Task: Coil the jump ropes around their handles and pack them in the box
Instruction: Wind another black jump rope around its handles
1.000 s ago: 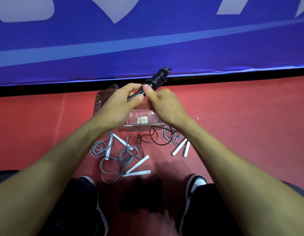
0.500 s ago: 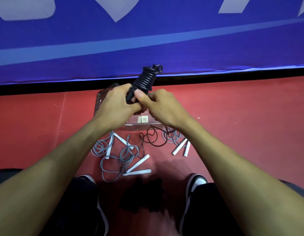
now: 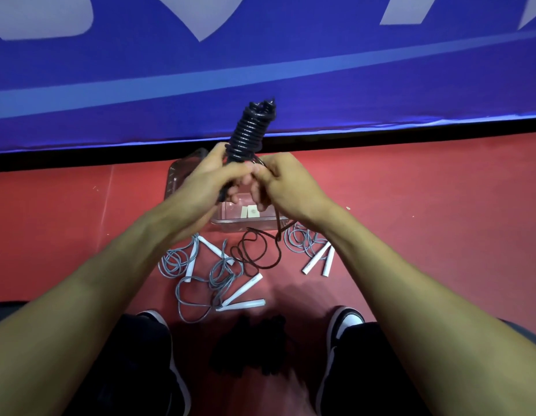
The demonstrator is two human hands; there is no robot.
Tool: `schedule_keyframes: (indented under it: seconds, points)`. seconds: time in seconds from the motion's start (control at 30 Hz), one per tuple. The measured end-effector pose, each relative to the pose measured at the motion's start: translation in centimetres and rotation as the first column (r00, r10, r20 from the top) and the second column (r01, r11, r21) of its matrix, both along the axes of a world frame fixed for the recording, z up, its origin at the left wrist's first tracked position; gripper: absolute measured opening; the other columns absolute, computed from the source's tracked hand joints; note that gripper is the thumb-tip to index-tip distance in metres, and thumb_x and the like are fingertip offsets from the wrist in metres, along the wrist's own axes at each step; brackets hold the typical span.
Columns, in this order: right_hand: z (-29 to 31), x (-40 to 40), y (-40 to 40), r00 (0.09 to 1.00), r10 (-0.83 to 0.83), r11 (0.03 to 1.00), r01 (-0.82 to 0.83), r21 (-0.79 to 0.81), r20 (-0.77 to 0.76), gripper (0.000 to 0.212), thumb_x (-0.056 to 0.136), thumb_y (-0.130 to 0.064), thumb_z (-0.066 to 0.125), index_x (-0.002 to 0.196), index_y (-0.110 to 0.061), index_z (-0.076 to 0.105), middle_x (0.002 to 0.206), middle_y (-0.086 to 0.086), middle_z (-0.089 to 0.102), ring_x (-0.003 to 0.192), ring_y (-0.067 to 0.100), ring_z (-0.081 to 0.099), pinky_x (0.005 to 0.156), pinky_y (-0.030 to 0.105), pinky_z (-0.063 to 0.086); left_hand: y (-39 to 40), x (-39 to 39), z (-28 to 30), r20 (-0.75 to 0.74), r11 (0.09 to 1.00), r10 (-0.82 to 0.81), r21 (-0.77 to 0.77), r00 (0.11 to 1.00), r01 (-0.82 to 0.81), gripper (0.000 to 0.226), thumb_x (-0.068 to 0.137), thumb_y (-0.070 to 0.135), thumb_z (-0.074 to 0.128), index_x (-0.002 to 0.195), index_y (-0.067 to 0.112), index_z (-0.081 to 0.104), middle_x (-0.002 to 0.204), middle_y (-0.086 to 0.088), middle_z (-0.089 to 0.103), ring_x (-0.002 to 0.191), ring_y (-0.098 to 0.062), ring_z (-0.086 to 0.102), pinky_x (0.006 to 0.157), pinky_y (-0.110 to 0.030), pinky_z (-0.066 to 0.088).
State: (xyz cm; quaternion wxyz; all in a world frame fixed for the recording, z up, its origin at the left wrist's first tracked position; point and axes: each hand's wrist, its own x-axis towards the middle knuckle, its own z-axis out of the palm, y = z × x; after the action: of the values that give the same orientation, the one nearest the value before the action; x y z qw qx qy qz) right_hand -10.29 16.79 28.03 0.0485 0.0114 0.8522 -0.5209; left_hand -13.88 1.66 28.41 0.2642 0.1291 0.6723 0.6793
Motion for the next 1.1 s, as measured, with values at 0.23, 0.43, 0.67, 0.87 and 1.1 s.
schedule_keyframes:
  seconds: [0.23,0.43,0.67,0.87,1.1]
  points:
    - [1.0,0.5,0.0,0.995,0.025,1.0,-0.023,-0.021,0.099,0.04,0.109,-0.019,0.037,0.075,-0.016,0.057,0.046,-0.028,0.053,0.044,-0.008,0.049,0.051,0.01,0.034,-0.2,0.0,0.5,0.222,0.987,-0.1,0.147,0.97,0.068,0.033,0.106,0.035,0.031,0.122,0.012,0.048,0.074,0.001,0.048,0.066,-0.013,0.039,0.067,-0.029,0.037]
    - [1.8,1.0,-0.7,0.996,-0.01,0.993,-0.001,0.121,0.093,0.069,0.101,-0.064,0.03,0.07,-0.007,0.055,0.054,-0.006,0.044,0.049,0.011,0.038,0.056,0.029,0.031,0.0,0.3,-0.1,-0.037,0.999,-0.03,-0.043,0.999,0.028,0.019,0.106,0.016,0.039,0.099,0.011,0.056,0.07,0.011,0.06,0.061,-0.001,0.051,0.062,-0.023,0.038]
    - [1.0,0.4,-0.2,0.998,-0.045,0.992,0.04,0.123,0.035,0.07,0.104,-0.051,0.041,0.075,0.008,0.066,0.049,-0.004,0.044,0.041,0.008,0.037,0.052,0.028,0.03,-0.4,0.1,0.1,-0.208,0.987,-0.082,-0.155,0.975,0.05,0.023,0.105,0.013,0.048,0.094,0.019,0.067,0.071,0.008,0.068,0.067,-0.006,0.058,0.07,-0.026,0.045]
    - [0.5,0.6,-0.2,0.999,-0.028,0.986,0.021,0.165,0.038,0.067,0.105,-0.051,0.035,0.071,-0.004,0.068,0.048,-0.008,0.052,0.047,0.005,0.046,0.055,0.031,0.037,-1.0,-0.5,0.4,-0.264,0.973,-0.091,-0.23,0.96,0.029,0.018,0.097,0.019,0.056,0.092,0.007,0.07,0.077,-0.001,0.067,0.071,-0.013,0.055,0.075,-0.036,0.045]
    - [0.1,0.6,-0.1,0.992,0.025,1.0,-0.024,-0.006,0.121,0.07,0.105,-0.055,0.03,0.061,-0.013,0.066,0.052,-0.006,0.06,0.043,0.005,0.046,0.053,0.024,0.04,-0.4,0.1,0.7,-0.287,0.945,0.045,-0.298,0.957,-0.134,0.029,0.086,-0.002,0.072,0.099,0.005,0.047,0.074,-0.02,0.066,0.052,-0.017,0.066,0.05,-0.021,0.052]
